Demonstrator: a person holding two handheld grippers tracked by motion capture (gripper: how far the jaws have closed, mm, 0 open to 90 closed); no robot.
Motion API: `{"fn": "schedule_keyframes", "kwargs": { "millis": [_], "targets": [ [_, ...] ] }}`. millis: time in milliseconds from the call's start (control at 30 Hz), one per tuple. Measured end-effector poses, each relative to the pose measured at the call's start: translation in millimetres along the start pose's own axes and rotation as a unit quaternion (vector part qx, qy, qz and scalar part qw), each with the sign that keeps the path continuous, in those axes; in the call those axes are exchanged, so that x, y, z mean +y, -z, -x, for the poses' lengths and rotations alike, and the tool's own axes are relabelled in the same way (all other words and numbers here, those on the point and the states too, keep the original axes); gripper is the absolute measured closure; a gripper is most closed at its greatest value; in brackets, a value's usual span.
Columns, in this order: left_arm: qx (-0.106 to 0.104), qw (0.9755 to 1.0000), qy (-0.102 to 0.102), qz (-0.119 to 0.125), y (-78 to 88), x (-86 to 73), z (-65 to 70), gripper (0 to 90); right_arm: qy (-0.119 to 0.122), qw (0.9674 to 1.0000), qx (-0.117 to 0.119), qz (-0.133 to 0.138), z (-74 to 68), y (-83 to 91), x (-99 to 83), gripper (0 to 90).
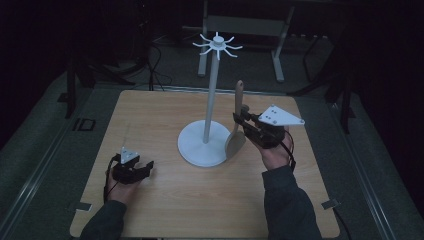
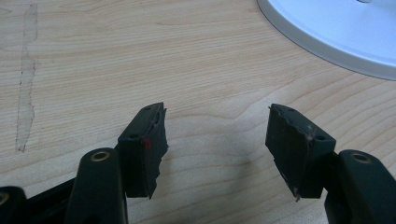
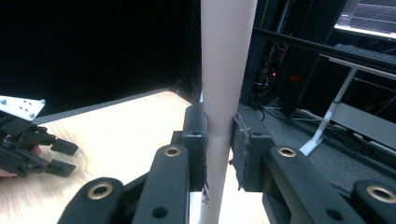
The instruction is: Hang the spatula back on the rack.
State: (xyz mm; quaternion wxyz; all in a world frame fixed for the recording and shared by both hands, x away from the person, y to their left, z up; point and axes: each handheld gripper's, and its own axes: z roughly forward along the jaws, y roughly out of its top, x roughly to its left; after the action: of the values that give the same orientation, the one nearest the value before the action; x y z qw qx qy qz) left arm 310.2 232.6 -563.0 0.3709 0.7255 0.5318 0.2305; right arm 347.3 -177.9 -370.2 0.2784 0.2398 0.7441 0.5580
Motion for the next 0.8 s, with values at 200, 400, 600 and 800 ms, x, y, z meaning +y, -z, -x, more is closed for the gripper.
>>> {"fn": "schedule_keyframes", "kwargs": {
  "millis": [200, 400, 600, 800],
  "targets": [
    [0.0, 1.0, 0.0, 0.0, -0.1, 0.1, 0.0, 38.3, -0.004, 1.0, 0.001, -0.002, 2.1, -1.3, 4.9, 76.5],
    [0.0, 1.0, 0.001, 0.001, -0.3, 0.2, -0.1, 38.3, -0.019, 0.9998, 0.003, -0.001, 8.6, -2.9, 8.2, 76.5],
    [0.0, 1.0, 0.0, 0.0, 0.0, 0.4, 0.1, 38.3, -0.028, 0.9996, 0.008, 0.0, 14.8, -3.5, 13.2, 76.5],
    [0.0, 1.0, 0.001, 0.003, 0.2, 0.5, 0.0, 38.3, -0.037, 0.9992, 0.014, 0.002, 19.4, -5.3, 19.8, 76.5]
  ]
}}
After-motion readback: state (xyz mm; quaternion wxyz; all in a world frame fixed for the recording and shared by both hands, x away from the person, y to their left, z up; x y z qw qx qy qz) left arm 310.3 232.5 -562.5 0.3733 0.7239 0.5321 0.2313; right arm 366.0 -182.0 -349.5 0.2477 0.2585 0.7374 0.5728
